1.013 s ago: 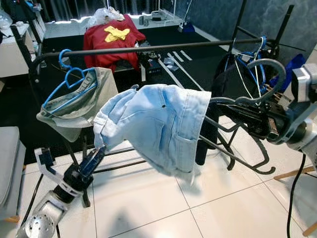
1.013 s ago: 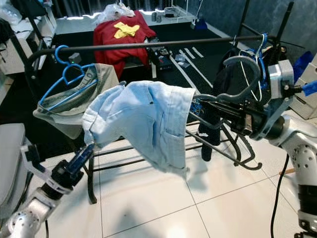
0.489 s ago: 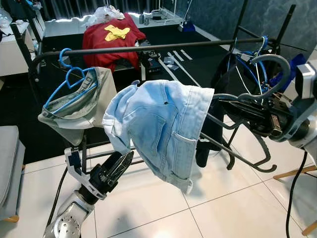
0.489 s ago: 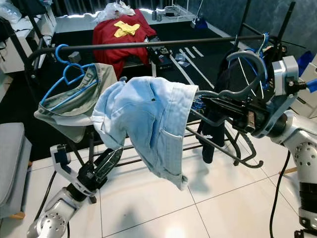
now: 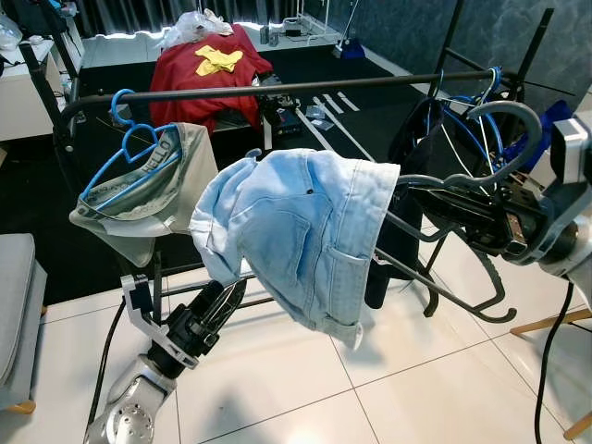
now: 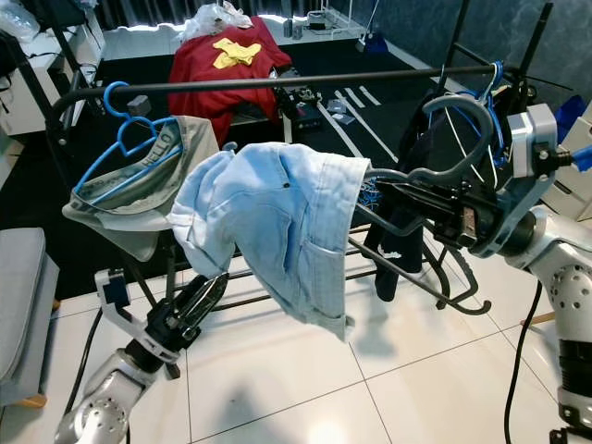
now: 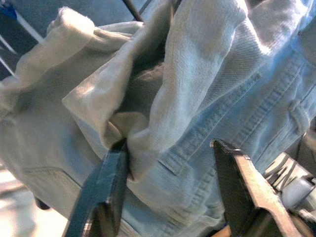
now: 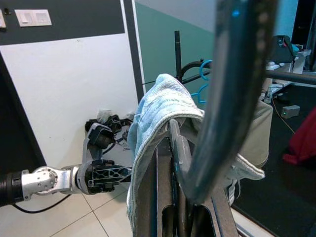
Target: Hang hanger
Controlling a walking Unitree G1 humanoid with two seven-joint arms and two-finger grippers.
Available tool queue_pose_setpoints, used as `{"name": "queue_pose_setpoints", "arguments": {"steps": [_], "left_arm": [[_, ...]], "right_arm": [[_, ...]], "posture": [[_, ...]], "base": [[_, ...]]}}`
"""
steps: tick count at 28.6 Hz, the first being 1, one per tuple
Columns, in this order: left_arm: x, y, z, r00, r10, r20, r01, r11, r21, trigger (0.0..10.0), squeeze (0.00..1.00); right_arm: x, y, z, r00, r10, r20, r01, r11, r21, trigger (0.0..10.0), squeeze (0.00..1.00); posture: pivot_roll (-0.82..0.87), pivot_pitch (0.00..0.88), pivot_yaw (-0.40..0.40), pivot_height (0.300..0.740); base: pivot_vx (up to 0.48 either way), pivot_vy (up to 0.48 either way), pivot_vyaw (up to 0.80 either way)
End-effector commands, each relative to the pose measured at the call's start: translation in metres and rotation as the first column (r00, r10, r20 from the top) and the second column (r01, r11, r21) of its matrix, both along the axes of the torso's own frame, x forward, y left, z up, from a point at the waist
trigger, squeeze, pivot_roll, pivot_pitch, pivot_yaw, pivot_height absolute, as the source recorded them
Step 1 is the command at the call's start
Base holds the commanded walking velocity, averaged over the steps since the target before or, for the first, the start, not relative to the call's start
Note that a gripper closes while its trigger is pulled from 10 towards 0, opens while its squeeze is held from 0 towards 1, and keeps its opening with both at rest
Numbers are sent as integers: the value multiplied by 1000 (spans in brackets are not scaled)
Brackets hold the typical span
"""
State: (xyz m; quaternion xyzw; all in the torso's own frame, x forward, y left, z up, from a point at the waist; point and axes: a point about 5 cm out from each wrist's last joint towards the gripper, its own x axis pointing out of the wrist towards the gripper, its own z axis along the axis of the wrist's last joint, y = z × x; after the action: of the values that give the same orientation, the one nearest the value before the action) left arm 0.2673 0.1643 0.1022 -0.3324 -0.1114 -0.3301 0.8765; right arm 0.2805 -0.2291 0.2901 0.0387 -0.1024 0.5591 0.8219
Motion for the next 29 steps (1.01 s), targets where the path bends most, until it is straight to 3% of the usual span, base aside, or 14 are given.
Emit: {"name": "queue_pose_setpoints", "arguments": {"steps": [1, 6, 13, 18, 19, 20, 21, 24, 26, 28, 29], "left_arm": [[5, 2, -1, 996, 93, 6, -93, 996, -1, 0, 12], [16, -2, 6, 985, 168, 30, -166, 984, -61, 0, 0], [20, -3, 10, 984, 171, 41, -166, 981, -96, 0, 0], [21, 8, 17, 984, 161, 72, -153, 983, -105, 0, 0], [18, 18, 20, 986, 141, 86, -130, 984, -123, 0, 0], [18, 18, 20, 986, 141, 86, -130, 984, -123, 0, 0], [11, 32, 29, 991, 76, 110, -58, 985, -164, 0, 0], [4, 43, 40, 989, 22, 149, 8, 980, -197, 0, 0], [-7, 66, 68, 970, -52, 239, 105, 971, -213, 0, 0], [-7, 66, 68, 970, -52, 239, 105, 971, -213, 0, 0], [-10, 73, 80, 958, -71, 278, 131, 970, -206, 0, 0]], "right_arm": [[-4, 4, 12, 998, 36, 54, -38, 999, 22, 0, 0], [-3, 5, 13, 998, 39, 52, -41, 999, 22, 0, 0], [-3, 5, 14, 998, 38, 52, -39, 999, 22, 0, 0], [-3, 3, 14, 998, 31, 48, -32, 999, 18, 0, 0], [-4, 1, 11, 999, 25, 40, -25, 1000, 9, 0, 0], [-4, 1, 11, 999, 25, 40, -25, 1000, 9, 0, 0], [-4, -1, 6, 1000, 14, 23, -14, 1000, -17, 0, 0], [-5, -2, -1, 1000, 5, 6, -5, 999, -53, 0, 0], [-5, -6, -17, 999, -24, -25, 20, 988, -152, 0, 0], [-5, -6, -17, 999, -24, -25, 20, 988, -152, 0, 0], [-3, -7, -24, 999, -38, -31, 32, 981, -189, 0, 0]], "posture": [[-277, 101, -29, 740], [-283, 104, -34, 740], [-289, 107, -35, 740], [-286, 106, -33, 740], [-285, 106, -32, 740], [-285, 106, -32, 740], [-283, 108, -32, 740], [-279, 106, -35, 740], [-269, 106, -36, 740], [-269, 106, -36, 740], [-265, 105, -36, 740]], "base": [[0, 0, 0], [0, 0, 0], [0, 0, 0], [0, 0, 0], [0, 0, 0], [0, 0, 0], [0, 0, 0], [0, 0, 0], [0, 0, 0], [0, 0, 0], [0, 0, 0]]}}
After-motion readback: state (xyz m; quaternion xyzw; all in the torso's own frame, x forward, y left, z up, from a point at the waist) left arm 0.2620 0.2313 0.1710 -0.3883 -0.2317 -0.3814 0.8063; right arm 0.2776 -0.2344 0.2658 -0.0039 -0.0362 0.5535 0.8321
